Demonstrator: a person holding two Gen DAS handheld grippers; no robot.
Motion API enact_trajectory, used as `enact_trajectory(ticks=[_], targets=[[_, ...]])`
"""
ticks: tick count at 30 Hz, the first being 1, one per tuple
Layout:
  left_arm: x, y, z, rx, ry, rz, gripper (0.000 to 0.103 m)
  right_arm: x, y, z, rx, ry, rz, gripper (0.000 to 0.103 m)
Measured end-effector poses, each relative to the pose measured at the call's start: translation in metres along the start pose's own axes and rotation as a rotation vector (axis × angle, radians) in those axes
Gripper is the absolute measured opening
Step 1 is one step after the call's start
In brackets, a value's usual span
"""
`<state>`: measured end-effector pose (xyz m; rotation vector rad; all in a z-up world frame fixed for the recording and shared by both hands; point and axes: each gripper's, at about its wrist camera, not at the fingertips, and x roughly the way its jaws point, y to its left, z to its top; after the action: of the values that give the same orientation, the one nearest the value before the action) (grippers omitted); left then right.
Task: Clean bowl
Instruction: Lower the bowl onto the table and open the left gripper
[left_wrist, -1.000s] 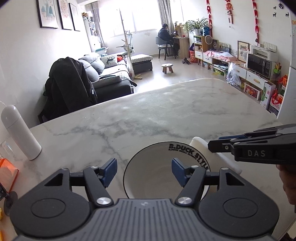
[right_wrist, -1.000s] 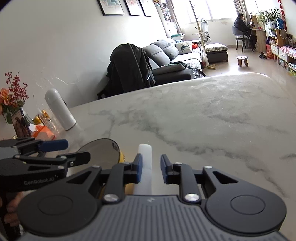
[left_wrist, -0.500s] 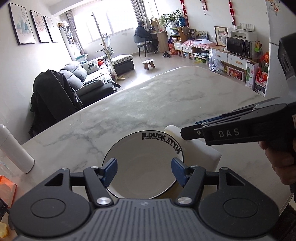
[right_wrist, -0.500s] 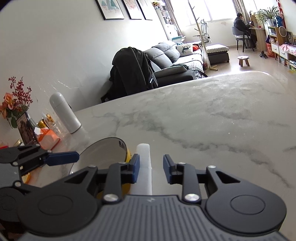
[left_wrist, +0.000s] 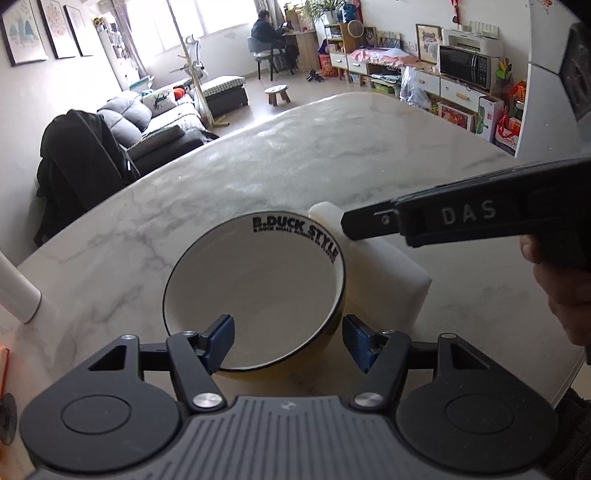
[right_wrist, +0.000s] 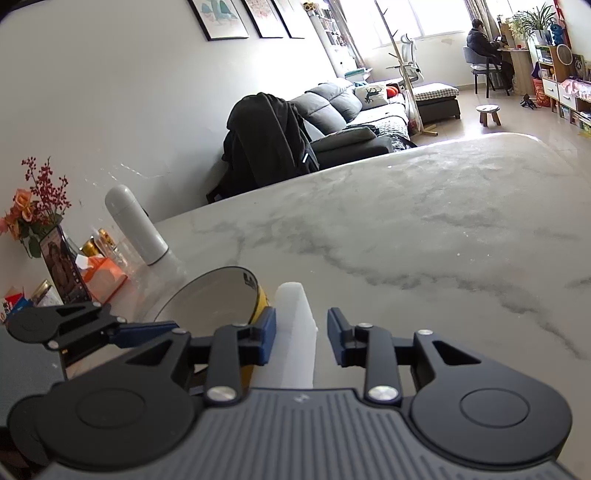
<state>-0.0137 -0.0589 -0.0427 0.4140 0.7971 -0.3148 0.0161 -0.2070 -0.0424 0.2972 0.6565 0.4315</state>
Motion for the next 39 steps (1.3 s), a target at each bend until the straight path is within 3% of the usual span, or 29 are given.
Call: enact_trajectory(ticks=[6,7,8,9,14,21,26,36,39], targets=[[0.002,0.003,-0.002,-0.009,-0.02,0.001,0.062,0.0,0.0,-0.002,-0.001,-0.002,-0.008,0.04],[0.002,0.006,-0.002,-0.03,-0.024,-0.037,0.05,-0.001,0.0,-0.001,-0.001,-0.003,-0.01,0.04],[0.003,0.011,-0.002,-0.075,-0.02,-0.095,0.031,-0.001,0.0,-0.001,-0.002,-0.004,-0.012,0.04],[0.005,0.014,-0.002,-0.116,-0.012,-0.123,0.024,-0.002,-0.001,-0.001,0.001,-0.004,-0.012,0.04],[0.008,0.025,-0.002,-0.194,-0.011,-0.133,0.016,-0.004,-0.002,-0.003,0.011,0.009,0.016,0.044],[0.008,0.029,0.0,-0.201,-0.018,-0.144,0.016,-0.004,0.008,-0.011,-0.018,0.044,0.071,0.049],[0.011,0.031,0.0,-0.213,-0.016,-0.155,0.017,-0.01,0.013,-0.018,-0.07,0.061,0.074,0.06],[0.012,0.025,0.002,-0.202,0.003,-0.136,0.018,-0.025,0.027,-0.037,-0.241,0.084,0.063,0.061],[0.005,0.031,0.0,-0.236,0.01,-0.139,0.024,-0.026,0.027,-0.039,-0.25,0.091,0.059,0.061]])
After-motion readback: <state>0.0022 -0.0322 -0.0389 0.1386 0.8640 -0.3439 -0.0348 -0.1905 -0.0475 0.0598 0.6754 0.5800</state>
